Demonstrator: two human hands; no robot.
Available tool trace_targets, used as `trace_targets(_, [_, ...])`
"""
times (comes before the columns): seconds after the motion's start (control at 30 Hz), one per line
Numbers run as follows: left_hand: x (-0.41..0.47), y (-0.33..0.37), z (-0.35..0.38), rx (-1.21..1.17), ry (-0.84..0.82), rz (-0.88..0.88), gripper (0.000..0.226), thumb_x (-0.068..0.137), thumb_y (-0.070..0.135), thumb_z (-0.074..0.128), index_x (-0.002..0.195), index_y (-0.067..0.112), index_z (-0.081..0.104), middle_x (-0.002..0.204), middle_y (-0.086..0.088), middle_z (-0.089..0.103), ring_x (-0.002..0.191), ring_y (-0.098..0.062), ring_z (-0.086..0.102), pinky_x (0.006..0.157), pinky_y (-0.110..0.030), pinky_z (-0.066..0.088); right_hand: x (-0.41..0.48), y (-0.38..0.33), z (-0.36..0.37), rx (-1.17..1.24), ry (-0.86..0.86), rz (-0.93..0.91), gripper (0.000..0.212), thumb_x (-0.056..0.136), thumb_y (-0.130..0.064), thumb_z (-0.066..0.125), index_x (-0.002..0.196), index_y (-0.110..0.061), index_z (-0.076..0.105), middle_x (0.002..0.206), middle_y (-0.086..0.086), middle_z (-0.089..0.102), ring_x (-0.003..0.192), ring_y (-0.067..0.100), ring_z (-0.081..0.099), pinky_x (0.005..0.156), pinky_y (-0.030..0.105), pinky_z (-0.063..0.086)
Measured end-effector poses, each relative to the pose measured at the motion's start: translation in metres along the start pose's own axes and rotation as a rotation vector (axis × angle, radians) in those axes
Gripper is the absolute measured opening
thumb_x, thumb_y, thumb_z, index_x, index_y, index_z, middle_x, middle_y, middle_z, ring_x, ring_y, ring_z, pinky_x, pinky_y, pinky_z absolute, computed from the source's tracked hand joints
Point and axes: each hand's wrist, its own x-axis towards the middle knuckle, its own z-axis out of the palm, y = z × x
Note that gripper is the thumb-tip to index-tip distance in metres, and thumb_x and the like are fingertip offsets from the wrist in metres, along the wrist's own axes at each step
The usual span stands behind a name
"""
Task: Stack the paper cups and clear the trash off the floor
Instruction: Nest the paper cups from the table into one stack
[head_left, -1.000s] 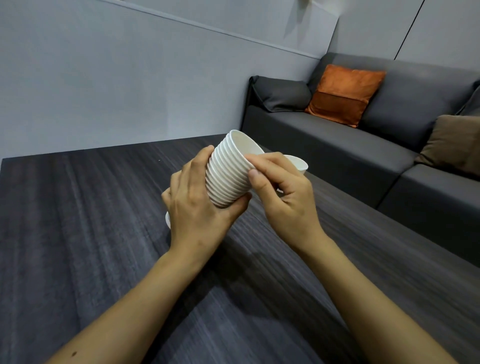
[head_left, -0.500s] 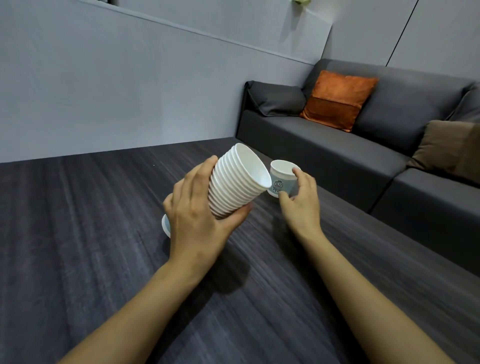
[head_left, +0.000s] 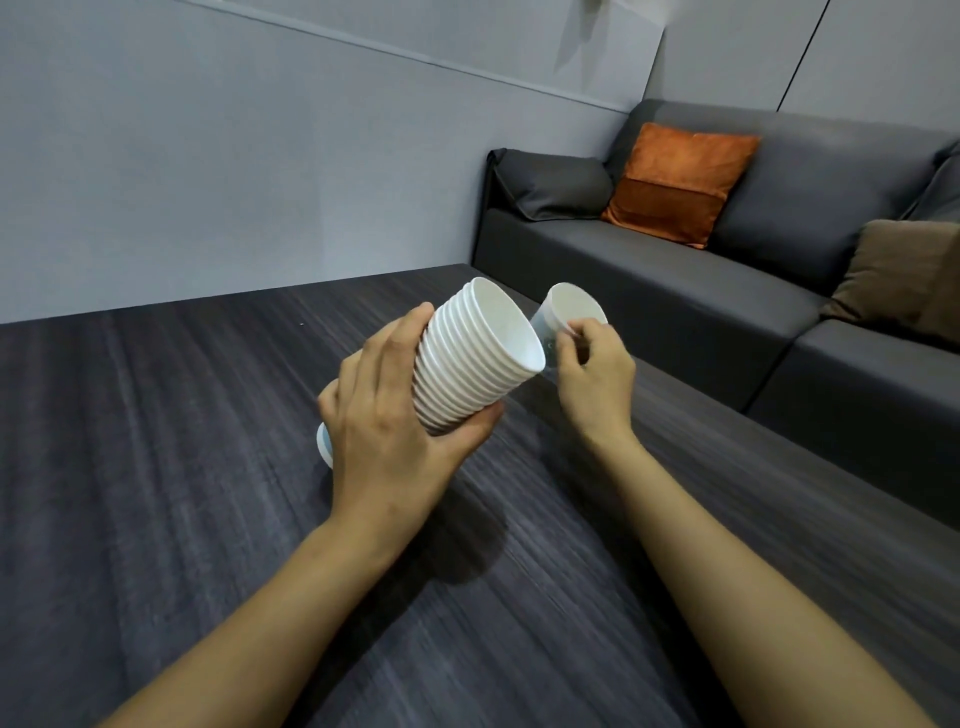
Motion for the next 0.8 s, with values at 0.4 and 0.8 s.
trace_targets(0.4, [0.005, -0.001, -0.008, -0.057, 0.055, -0.09, 0.079, 0.06, 0.056, 0.062, 0.129, 0.025, 0.039, 0.122, 0.0, 0.053, 0.109, -0.019, 0.05, 0.09, -0.033, 0.033, -0.032, -0.093, -0.05, 0.855, 0.003, -0.009, 0.022, 0.091, -0.02, 0.042, 0.074, -0.026, 0.053, 0.06, -0.009, 0.048, 0.049, 0.001, 0.042, 0.046, 0.017, 0.037])
trace_targets(0.8, [0.007, 0.001, -0.017, -0.122, 0.03, -0.122, 0.082, 0.061, 0.052, 0.068, 0.132, 0.022, 0.039, 0.123, 0.0, 0.049, 0.106, -0.018, 0.051, 0.089, -0.044, 0.048, -0.052, -0.09, -0.029, 0.458, -0.179, -0.418, 0.013, 0.087, -0.028, 0.041, 0.08, -0.029, 0.051, 0.074, -0.018, 0.049, 0.071, 0.001, 0.048, 0.067, 0.017, 0.039])
